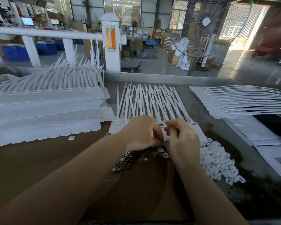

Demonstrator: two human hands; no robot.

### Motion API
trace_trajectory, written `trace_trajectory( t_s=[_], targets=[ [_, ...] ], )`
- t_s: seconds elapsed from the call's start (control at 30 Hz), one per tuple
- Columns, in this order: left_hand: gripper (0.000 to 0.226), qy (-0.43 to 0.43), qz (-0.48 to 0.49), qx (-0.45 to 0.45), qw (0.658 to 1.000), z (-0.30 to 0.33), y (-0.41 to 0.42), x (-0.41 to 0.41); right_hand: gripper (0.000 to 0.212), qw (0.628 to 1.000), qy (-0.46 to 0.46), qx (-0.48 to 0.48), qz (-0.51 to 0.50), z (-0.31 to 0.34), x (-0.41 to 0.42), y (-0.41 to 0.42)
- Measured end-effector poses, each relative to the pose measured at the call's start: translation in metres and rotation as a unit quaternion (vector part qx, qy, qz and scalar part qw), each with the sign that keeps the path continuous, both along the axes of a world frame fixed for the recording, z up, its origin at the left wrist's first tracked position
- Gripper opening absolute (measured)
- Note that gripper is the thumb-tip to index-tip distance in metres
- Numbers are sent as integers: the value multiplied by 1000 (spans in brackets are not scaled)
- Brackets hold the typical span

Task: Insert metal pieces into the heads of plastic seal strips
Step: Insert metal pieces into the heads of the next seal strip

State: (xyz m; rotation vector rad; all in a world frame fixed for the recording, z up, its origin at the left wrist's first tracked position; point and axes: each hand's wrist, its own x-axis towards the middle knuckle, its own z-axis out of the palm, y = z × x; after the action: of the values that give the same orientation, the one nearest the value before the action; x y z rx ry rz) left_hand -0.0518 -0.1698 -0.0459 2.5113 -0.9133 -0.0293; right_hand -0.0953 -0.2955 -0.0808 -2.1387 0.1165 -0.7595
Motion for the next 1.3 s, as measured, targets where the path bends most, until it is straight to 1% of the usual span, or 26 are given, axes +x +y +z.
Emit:
trace_trajectory(
  t_s=[0.13, 0.2, 0.3, 0.43, 0.6, 0.7, 0.77, 0.8, 0.87, 0.97, 1.03, 1.13, 1.3],
  targets=[
    [17, -66, 1, 103, 992, -5, -6, -4, 20, 1000, -1, -1, -1, -1, 0, 0],
    [20, -83, 7, 132, 988, -7, -7, -5, 20, 1000, -2, -5, 2, -2, 0, 0],
    [23, -94, 4, 139, 986, -10, -8, -8, 20, 1000, 0, -14, 4, -3, 1, -1],
    [27, -91, 11, 125, 988, -13, -8, -11, 21, 1000, 0, -13, 9, -4, 1, -1],
    [22, -96, 32, 93, 991, -16, -12, -13, 20, 1000, 1, -23, 9, -3, 1, -2],
    [23, -98, 24, 87, 991, -18, -12, -12, 20, 1000, 1, -23, 9, -3, 0, -2],
    [23, -82, 24, 68, 994, -19, -10, -10, 20, 1000, -1, -26, 6, -3, 0, -2],
    [21, -67, 31, 44, 996, -18, -8, -9, 20, 1000, -2, -27, 4, -3, 0, -2],
    [16, -30, 66, -32, 997, -15, -2, -3, 20, 999, -3, -32, 3, -4, 1, -2],
    [7, 39, 135, -165, 976, -9, 9, 11, 19, 998, 10, -54, 1, -7, 3, -2],
    [1, 70, 154, -210, 963, -8, 17, 21, 20, 997, 20, -68, 3, -8, 4, -2],
    [3, 74, 168, -201, 962, -10, 20, 33, 20, 995, 27, -92, 8, -10, 5, -1],
    [12, 70, 179, -164, 968, -12, 13, 45, 21, 991, 43, -127, 16, -10, 4, -1]
  ],
)
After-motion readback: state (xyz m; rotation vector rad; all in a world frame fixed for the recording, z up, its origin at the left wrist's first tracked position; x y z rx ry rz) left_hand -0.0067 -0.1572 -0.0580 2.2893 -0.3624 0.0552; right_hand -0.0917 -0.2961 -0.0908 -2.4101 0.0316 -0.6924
